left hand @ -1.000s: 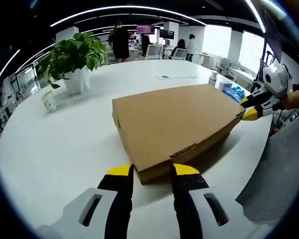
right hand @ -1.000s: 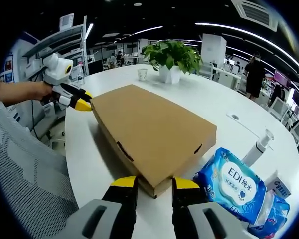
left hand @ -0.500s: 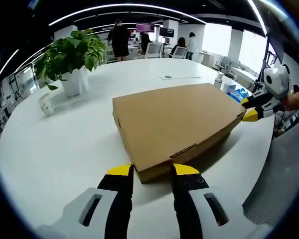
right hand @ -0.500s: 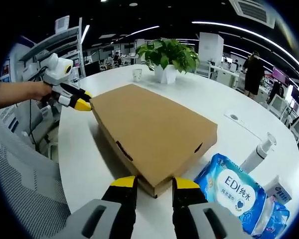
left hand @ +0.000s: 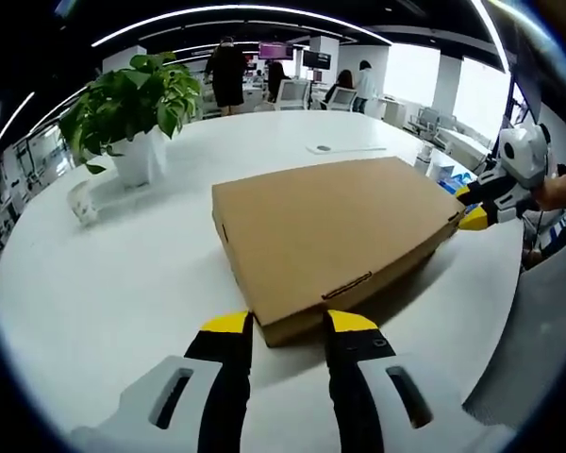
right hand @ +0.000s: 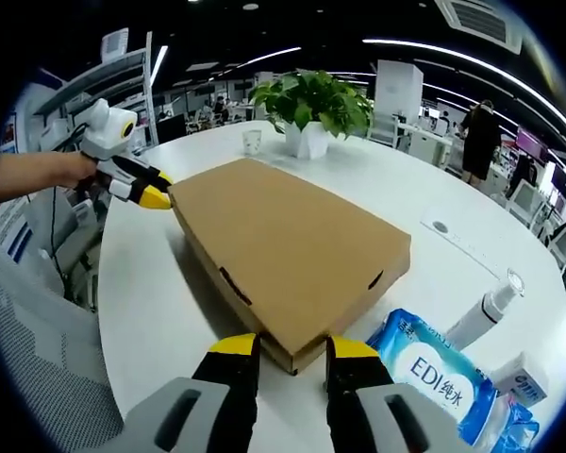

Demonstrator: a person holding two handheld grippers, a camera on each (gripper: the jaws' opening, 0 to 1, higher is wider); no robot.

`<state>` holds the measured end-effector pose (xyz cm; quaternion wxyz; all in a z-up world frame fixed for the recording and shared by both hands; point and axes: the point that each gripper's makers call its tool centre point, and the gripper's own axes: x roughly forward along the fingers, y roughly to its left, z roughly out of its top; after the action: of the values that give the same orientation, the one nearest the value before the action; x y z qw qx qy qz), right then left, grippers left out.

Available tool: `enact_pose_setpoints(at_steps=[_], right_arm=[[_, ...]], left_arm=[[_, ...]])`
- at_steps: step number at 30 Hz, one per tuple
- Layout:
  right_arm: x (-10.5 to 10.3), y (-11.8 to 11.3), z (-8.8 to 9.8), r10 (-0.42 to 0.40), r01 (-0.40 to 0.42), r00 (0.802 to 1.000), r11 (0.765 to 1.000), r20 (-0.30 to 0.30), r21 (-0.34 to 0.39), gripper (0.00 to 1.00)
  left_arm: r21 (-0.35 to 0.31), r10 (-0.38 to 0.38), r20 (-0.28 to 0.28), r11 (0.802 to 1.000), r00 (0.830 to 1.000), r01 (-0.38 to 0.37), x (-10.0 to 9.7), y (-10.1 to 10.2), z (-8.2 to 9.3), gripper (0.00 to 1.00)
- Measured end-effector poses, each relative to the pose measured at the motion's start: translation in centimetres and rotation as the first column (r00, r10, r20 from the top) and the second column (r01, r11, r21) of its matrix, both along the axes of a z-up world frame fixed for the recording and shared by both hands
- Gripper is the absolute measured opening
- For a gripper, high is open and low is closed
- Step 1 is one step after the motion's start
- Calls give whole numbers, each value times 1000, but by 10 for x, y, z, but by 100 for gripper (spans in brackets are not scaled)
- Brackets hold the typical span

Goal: Operate the shoe box by opening the lid, removing the specified soft item, and placing it in the target area until the item is outside and the box remains undamaged.

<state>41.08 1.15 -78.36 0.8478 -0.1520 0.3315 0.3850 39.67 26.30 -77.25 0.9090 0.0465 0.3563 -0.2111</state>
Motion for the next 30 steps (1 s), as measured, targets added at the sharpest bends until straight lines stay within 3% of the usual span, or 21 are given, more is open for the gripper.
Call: enact_pose_setpoints(at_steps=[12,30], right_arm=[[16,-3,0,-14,14,1000,1000,-4,-9,25],[20,-3,-1,-14,14,1000,1000,-5,-11,25]], left_arm=[[6,-12,-8,1000,1000,12,18,-3,-1,30],[13,-16,-14,1000,1000,16,22,-3,-1,29]])
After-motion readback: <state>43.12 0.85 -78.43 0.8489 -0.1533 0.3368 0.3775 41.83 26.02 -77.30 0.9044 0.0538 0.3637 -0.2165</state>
